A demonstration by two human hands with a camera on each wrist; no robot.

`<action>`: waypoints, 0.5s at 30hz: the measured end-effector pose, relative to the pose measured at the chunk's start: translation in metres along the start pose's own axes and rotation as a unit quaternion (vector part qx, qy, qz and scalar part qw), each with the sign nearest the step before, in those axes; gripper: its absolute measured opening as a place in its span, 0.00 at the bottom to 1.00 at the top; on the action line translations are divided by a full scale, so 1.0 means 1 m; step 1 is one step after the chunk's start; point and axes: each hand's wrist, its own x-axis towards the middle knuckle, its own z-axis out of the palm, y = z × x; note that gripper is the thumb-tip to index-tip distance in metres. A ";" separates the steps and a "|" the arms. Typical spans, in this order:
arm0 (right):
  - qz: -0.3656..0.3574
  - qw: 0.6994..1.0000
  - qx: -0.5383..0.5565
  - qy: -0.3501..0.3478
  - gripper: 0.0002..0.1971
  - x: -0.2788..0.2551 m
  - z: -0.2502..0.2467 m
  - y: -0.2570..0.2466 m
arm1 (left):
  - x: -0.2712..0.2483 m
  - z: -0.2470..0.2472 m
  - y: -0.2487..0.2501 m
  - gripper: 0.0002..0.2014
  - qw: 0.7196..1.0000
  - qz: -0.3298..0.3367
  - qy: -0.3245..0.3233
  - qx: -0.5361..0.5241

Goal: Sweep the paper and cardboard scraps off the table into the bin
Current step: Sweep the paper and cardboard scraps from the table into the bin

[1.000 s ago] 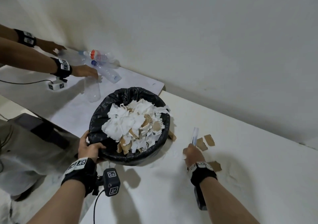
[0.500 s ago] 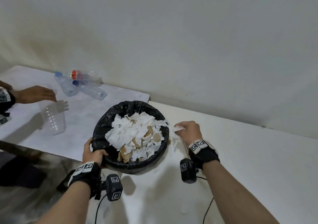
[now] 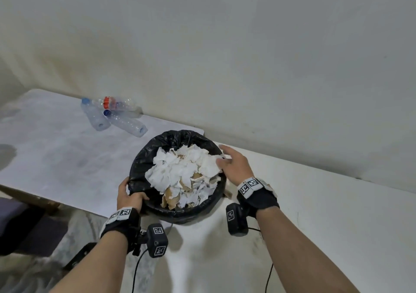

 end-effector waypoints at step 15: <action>0.104 0.868 -0.376 -0.308 0.66 0.064 0.027 0.152 | 0.065 0.042 0.015 0.43 0.998 -0.010 0.047 -0.039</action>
